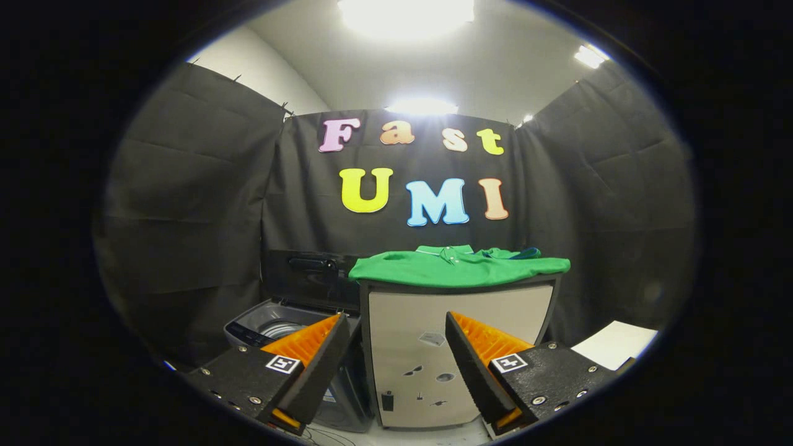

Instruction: Put the clothes into the washing machine and then close the washing machine lid.

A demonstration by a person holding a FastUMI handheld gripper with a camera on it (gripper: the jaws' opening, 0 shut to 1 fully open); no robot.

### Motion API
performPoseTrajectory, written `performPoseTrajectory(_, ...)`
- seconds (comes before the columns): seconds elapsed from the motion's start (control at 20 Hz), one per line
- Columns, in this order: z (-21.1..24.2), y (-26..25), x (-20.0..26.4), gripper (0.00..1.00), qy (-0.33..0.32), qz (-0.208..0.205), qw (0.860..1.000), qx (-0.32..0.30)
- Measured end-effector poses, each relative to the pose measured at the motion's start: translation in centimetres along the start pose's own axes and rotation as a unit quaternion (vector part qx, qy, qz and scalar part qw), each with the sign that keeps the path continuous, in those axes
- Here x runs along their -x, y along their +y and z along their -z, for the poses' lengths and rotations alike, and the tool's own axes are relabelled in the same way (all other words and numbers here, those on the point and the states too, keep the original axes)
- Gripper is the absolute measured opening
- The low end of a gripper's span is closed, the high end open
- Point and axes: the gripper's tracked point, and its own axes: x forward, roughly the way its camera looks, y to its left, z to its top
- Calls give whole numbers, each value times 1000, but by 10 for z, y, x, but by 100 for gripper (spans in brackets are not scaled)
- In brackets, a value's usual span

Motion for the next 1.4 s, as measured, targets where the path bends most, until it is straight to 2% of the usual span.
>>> performPoseTrajectory(0.7, -92, -57, -100, 96, -12, 33, 999, -32)
performPoseTrajectory(0.9, -98, -77, -136, 96, 11, 42, 999, -9)
performPoseTrajectory(1.4, -96, -120, -226, 96, 71, 46, 996, -20)
